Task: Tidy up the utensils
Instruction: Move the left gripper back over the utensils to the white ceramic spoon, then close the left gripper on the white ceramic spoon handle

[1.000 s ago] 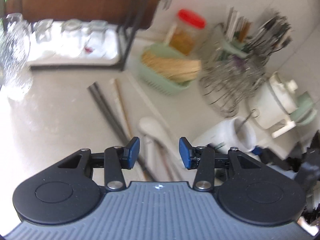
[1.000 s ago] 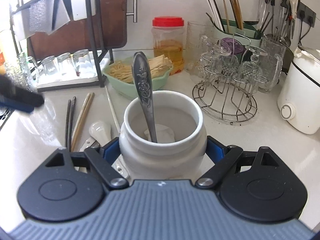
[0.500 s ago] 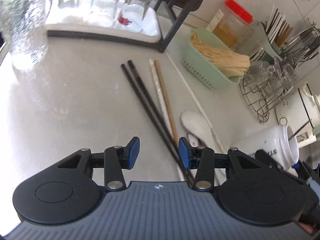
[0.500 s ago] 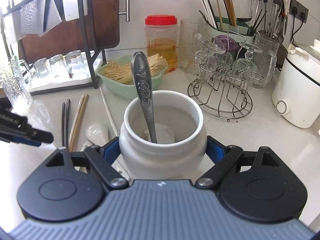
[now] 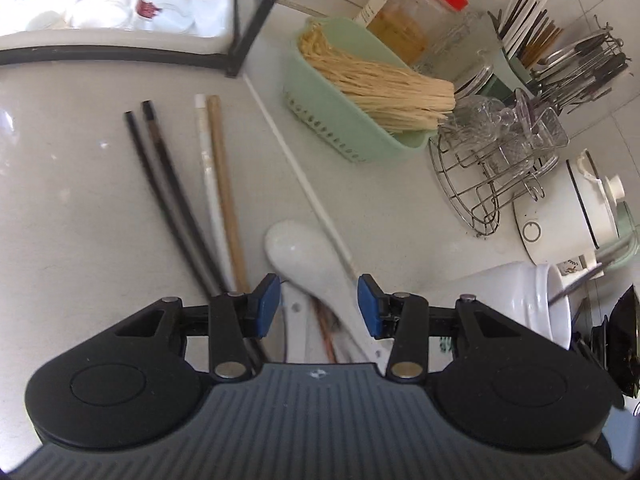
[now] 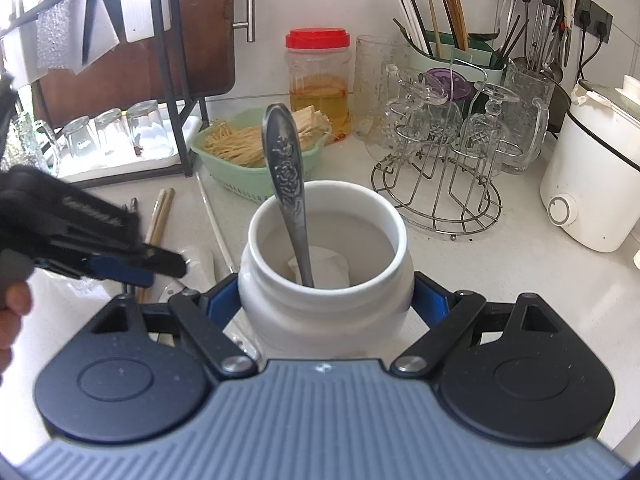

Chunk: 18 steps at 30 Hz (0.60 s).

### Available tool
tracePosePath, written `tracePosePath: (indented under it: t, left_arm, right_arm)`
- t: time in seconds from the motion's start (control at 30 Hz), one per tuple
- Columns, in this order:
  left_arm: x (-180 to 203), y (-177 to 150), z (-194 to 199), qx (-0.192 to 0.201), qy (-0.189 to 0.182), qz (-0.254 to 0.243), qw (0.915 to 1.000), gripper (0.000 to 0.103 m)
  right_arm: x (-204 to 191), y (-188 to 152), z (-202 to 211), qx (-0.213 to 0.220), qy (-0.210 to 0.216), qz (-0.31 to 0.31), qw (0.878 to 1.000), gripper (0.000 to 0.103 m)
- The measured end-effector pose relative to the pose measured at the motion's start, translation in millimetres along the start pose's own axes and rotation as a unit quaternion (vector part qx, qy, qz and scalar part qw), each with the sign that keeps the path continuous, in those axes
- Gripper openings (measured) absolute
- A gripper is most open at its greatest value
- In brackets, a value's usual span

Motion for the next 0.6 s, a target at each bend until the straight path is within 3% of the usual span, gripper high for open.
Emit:
tracePosePath:
  t: [0.3, 0.43, 0.6]
  left_arm:
    - [15, 15, -26, -0.008, 0.057, -0.025, 0.998, 0.054]
    - [25, 19, -35, -0.011, 0.085, -0.049, 0.9951, 0.062]
    - [31, 24, -43, -0.009, 0.131, -0.072, 0.9887, 0.062]
  right_arm:
    - [0, -1, 0, -0.001, 0.003, 0.003, 1.0, 0.09]
    - [0, -1, 0, -0.001, 0.006, 0.004, 1.0, 0.09]
    - [1, -1, 1, 0.0, 0.009, 0.008, 1.0, 0.09]
Point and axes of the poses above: each gripper's, at about its wrist camera, not at the fingertips, and z roughly against the way its jaws point, x to its right, y to its top, the point moved 9 cm from there along -z, roughly the way its jaws point, and after that the axes turned 1 degree about y, right-handed, at the moved point
